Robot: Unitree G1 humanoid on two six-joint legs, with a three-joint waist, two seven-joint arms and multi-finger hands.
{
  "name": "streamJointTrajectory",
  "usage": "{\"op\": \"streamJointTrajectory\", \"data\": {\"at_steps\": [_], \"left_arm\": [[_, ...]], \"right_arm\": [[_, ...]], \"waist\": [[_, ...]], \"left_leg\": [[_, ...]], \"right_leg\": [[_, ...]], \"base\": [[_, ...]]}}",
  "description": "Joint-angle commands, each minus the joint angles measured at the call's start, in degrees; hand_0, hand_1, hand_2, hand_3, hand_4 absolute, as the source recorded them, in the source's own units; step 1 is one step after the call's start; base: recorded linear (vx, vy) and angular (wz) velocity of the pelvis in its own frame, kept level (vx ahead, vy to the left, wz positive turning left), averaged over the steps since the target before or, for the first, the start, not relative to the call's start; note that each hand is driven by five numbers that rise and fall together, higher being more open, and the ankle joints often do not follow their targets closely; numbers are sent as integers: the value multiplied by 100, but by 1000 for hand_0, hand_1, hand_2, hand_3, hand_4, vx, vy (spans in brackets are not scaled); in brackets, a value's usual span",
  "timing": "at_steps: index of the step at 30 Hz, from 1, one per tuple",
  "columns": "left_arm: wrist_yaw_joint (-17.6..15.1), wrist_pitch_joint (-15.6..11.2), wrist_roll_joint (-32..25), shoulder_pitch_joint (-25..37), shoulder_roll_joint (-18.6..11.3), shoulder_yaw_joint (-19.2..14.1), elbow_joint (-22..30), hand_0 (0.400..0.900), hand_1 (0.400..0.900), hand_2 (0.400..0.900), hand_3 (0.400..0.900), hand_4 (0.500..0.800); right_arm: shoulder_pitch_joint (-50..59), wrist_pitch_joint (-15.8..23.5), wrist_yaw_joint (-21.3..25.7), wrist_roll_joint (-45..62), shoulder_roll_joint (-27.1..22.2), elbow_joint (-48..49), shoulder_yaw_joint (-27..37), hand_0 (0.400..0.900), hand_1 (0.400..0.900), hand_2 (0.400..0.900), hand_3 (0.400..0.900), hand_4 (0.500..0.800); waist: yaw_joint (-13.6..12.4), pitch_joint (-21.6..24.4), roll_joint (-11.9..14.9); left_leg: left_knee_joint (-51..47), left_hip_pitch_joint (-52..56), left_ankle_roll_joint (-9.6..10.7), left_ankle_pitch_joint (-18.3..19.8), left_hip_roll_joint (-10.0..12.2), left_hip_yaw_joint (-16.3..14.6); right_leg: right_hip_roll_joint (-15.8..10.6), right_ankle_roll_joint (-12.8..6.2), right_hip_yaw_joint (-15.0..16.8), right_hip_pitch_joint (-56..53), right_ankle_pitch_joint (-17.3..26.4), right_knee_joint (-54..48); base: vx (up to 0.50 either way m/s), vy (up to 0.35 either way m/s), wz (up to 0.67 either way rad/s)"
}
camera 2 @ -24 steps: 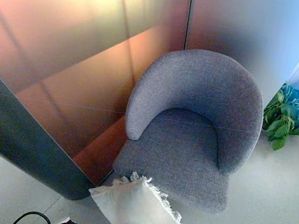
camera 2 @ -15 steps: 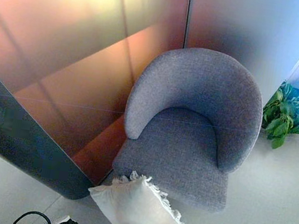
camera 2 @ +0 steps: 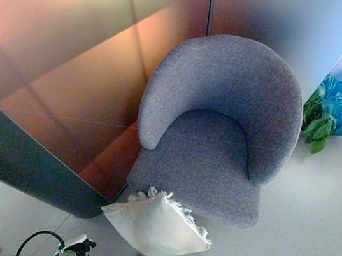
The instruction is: Pick up the pillow and put it on the sofa.
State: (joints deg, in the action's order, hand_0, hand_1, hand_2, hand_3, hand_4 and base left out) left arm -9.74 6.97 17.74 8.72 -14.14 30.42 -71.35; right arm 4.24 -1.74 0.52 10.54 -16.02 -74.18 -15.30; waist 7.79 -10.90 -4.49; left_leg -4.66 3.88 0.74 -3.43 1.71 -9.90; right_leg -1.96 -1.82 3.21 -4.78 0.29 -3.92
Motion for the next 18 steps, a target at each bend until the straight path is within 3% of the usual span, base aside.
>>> {"op": "streamJointTrajectory", "data": {"at_steps": [1, 11, 18], "left_arm": [[-450, 191, -69, 556, -346, 18, -144, 900, 900, 900, 900, 800], [-717, 328, -464, 1117, -434, 49, -58, 900, 900, 900, 900, 800], [-929, 408, -774, 1891, -576, -49, -225, 900, 900, 900, 900, 800]], "right_arm": [[245, 10, -8, -9, -170, -134, -183, 900, 900, 900, 900, 800], [463, 29, -42, -14, -392, 72, -290, 900, 900, 900, 900, 800], [768, 218, -79, 209, -490, 277, -362, 900, 900, 900, 900, 800]], "waist": [[148, -149, 124], [403, -686, 185], [528, -1264, 417]], "left_leg": [[11, -21, -122, 197, -393, 191], [339, -500, -107, 214, -314, -62], [565, -1047, -73, 195, -298, -307]], "right_leg": [[-29, -379, -115, 480, 491, 19], [-20, -361, 204, 982, 597, 70], [-61, -434, 385, 1564, 791, 108]], "base": [[-8, 21, -12], [-72, 38, -14], [-155, 26, -11]]}}
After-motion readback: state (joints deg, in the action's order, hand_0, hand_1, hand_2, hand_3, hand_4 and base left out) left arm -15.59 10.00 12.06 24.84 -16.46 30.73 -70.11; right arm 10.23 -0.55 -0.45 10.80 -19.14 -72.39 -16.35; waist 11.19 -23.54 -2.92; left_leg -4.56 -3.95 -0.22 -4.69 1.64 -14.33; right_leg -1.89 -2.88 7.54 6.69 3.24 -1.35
